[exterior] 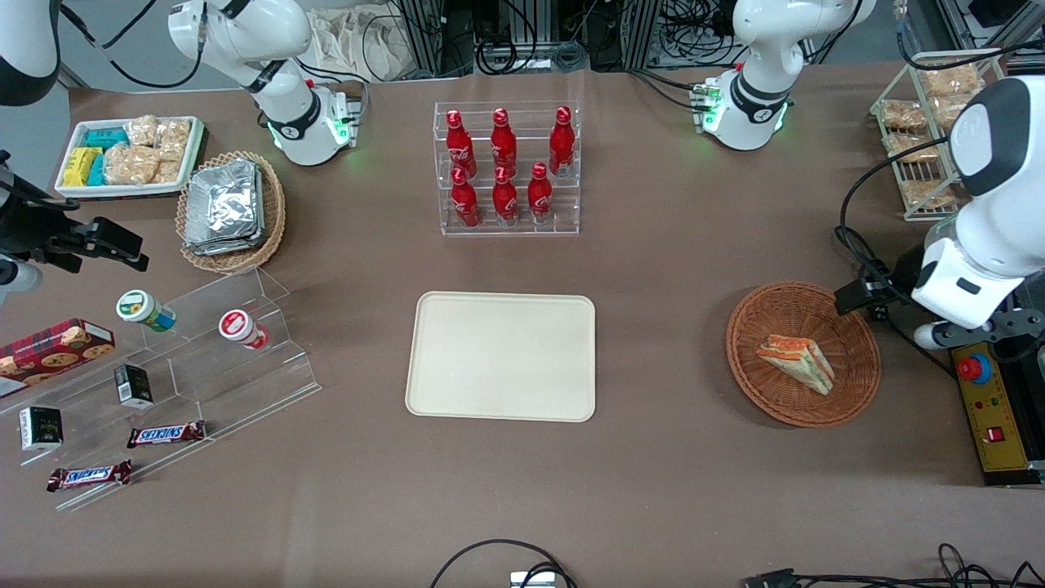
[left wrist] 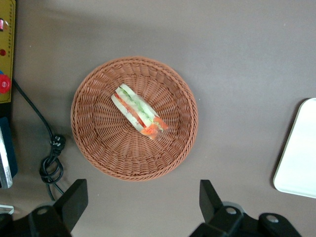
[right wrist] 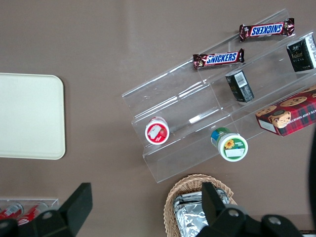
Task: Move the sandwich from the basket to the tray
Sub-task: 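Lower the open left gripper over the sandwich in the wicker basket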
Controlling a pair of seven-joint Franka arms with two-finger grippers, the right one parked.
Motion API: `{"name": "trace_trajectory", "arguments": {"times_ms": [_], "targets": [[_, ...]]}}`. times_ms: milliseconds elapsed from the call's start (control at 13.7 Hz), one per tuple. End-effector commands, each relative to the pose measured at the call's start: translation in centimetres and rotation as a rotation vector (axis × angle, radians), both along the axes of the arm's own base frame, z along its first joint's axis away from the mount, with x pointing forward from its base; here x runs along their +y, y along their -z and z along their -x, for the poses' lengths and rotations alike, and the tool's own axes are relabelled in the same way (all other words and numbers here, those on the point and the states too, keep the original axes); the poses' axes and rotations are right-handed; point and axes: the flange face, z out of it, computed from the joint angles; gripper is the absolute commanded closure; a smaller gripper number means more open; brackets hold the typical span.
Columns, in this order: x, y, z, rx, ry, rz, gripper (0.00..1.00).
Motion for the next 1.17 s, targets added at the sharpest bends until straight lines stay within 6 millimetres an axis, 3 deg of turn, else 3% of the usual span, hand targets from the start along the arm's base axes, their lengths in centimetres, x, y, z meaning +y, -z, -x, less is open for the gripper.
{"name": "trace_trajectory", "arguments": {"times_ms": [0,220,366,512,878,1098], "targets": [[0.5,-0.4,-0.8,0.005,0.011,-0.011,0.0],[0.2,-0.1,-1.0,0.01,0.007,-0.011,0.0],[0.4,2.3,-1.6,0.041,-0.032,-0.054,0.0],[0.2,3.9,-1.5,0.052,-0.216,-0.08,0.0],[-0.5,11.0,-1.1,0.007,-0.693,-0.086,0.0],[-0.4,15.6,-1.7,0.026,-0.833,-0.08,0.0]]}}
